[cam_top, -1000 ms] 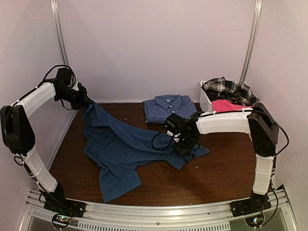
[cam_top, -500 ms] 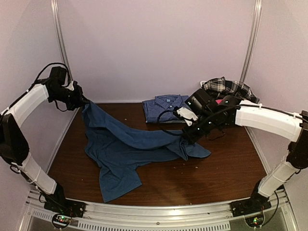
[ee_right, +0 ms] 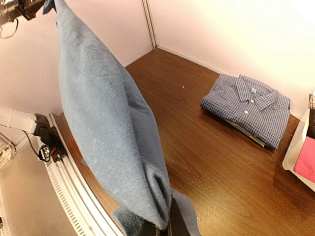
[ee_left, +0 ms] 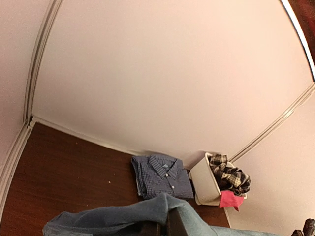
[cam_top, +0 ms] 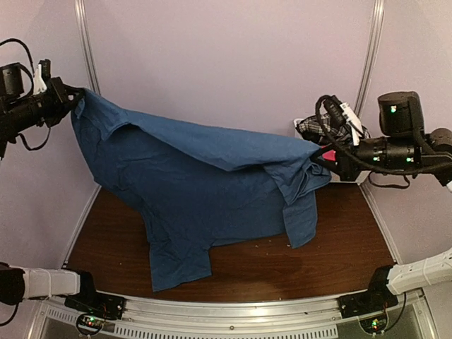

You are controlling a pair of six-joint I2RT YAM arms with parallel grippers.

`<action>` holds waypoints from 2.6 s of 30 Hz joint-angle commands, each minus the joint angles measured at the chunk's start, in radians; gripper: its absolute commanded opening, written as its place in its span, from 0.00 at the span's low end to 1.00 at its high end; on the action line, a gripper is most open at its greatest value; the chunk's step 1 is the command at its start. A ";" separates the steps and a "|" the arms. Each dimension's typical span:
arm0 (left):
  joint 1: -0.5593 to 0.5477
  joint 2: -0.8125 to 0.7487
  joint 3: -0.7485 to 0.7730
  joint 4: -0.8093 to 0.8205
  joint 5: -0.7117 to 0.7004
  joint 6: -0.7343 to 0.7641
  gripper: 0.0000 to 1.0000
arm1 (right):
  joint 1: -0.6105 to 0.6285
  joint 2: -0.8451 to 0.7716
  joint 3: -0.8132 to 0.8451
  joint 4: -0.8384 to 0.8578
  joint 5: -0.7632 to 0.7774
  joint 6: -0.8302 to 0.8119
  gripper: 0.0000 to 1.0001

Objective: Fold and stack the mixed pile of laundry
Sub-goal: Pick up the crumpled T-shirt from the center of the board, then flatten out the crumpled T-shirt at the center of the board, then smooth out the flattened T-shirt at the center of the board.

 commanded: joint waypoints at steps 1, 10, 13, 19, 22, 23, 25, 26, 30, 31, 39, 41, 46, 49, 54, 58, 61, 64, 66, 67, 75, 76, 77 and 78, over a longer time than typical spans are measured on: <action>0.001 -0.081 0.069 0.099 -0.091 -0.034 0.00 | 0.006 -0.009 0.121 -0.044 -0.029 0.012 0.00; 0.001 -0.104 0.296 0.109 -0.091 -0.076 0.00 | 0.020 0.075 0.425 -0.147 -0.131 -0.031 0.00; 0.001 -0.113 0.317 0.129 -0.079 -0.089 0.00 | 0.056 0.075 0.451 -0.164 -0.159 -0.018 0.00; 0.001 -0.069 0.337 0.144 -0.087 -0.094 0.00 | 0.068 0.029 0.437 -0.155 -0.164 0.021 0.00; 0.002 -0.003 0.327 0.139 -0.107 -0.103 0.00 | 0.065 0.003 0.343 -0.125 -0.114 0.058 0.00; 0.001 0.019 0.314 0.137 -0.120 -0.104 0.00 | 0.063 -0.012 0.298 -0.101 -0.095 0.080 0.00; 0.001 0.064 0.272 0.155 -0.150 -0.105 0.00 | 0.038 -0.028 0.198 -0.054 -0.081 0.139 0.00; 0.001 0.095 0.250 0.167 -0.168 -0.107 0.00 | 0.011 -0.027 0.155 -0.030 -0.102 0.156 0.00; 0.001 0.239 0.175 0.276 -0.129 -0.078 0.00 | -0.207 0.009 -0.068 0.096 -0.246 0.234 0.00; -0.001 0.276 0.149 0.311 -0.110 -0.074 0.00 | -0.285 0.029 -0.123 0.147 -0.281 0.262 0.00; -0.005 0.848 0.288 0.339 -0.108 0.046 0.43 | -0.569 0.462 -0.186 0.321 -0.457 0.338 0.60; -0.005 0.990 0.435 0.203 -0.126 0.059 0.66 | -0.566 0.494 -0.108 0.261 -0.335 0.315 0.80; -0.043 0.921 0.334 0.127 -0.161 0.118 0.98 | -0.552 0.449 -0.094 0.190 -0.213 0.245 0.89; -0.071 0.796 0.116 0.120 -0.139 0.128 0.98 | -0.492 0.433 -0.173 0.220 -0.291 0.219 0.82; -0.170 0.584 -0.242 0.096 -0.145 0.125 0.95 | -0.299 0.503 -0.207 0.226 -0.327 0.168 0.78; -0.246 0.445 -0.449 0.077 -0.132 0.073 0.86 | -0.207 0.610 -0.192 0.243 -0.342 0.110 0.74; -0.290 0.404 -0.588 0.078 -0.105 0.037 0.77 | -0.186 0.694 -0.192 0.240 -0.340 0.082 0.70; -0.294 0.395 -0.690 0.092 -0.107 -0.007 0.66 | -0.186 0.742 -0.223 0.238 -0.297 0.074 0.70; -0.288 0.417 -0.711 0.073 -0.135 -0.016 0.55 | -0.187 0.765 -0.256 0.225 -0.269 0.076 0.69; -0.284 0.430 -0.716 0.071 -0.140 -0.017 0.52 | -0.187 0.769 -0.279 0.223 -0.261 0.080 0.68; -0.176 0.524 -0.711 0.017 -0.200 0.024 0.36 | -0.187 0.646 -0.546 0.216 -0.276 0.160 0.58; -0.160 0.531 -0.712 0.008 -0.209 0.036 0.36 | -0.185 0.625 -0.577 0.214 -0.300 0.169 0.55; -0.146 0.538 -0.715 -0.001 -0.216 0.048 0.35 | -0.181 0.603 -0.605 0.212 -0.330 0.179 0.53; -0.132 0.543 -0.717 -0.008 -0.223 0.059 0.35 | -0.171 0.582 -0.630 0.211 -0.367 0.188 0.52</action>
